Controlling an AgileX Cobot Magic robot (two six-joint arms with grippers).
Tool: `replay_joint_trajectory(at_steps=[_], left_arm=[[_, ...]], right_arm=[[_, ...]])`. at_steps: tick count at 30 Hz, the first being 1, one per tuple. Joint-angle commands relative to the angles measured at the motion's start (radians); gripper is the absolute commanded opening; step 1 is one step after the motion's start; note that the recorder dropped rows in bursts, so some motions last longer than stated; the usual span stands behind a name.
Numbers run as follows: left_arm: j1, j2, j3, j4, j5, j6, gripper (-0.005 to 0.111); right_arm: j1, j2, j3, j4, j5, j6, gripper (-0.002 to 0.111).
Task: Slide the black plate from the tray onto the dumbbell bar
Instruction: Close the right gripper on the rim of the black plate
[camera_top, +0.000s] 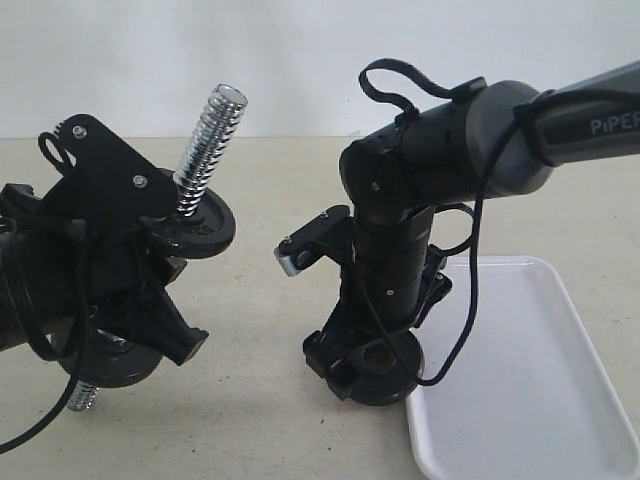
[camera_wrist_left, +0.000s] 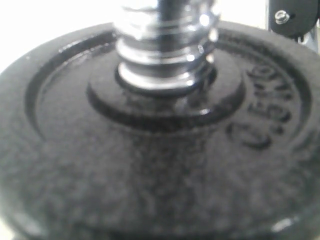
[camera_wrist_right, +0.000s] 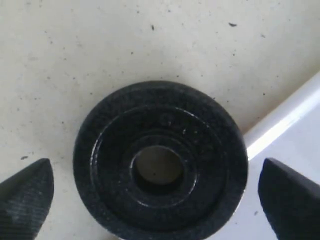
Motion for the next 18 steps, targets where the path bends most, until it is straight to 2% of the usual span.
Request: replay_joint_trajectory(at_steps=[1,18], left_arm=[[-0.001,-0.055,-0.043,0.046,-0.054,0.013,0.004],[-0.001,-0.055,-0.043,0.046,-0.054,0.013,0.004]], right_arm=[[0.0,-0.002,-0.005,-0.013,-0.004,0.012,0.105],[0.0,-0.002,-0.005,-0.015,0.004,0.056,0.105]])
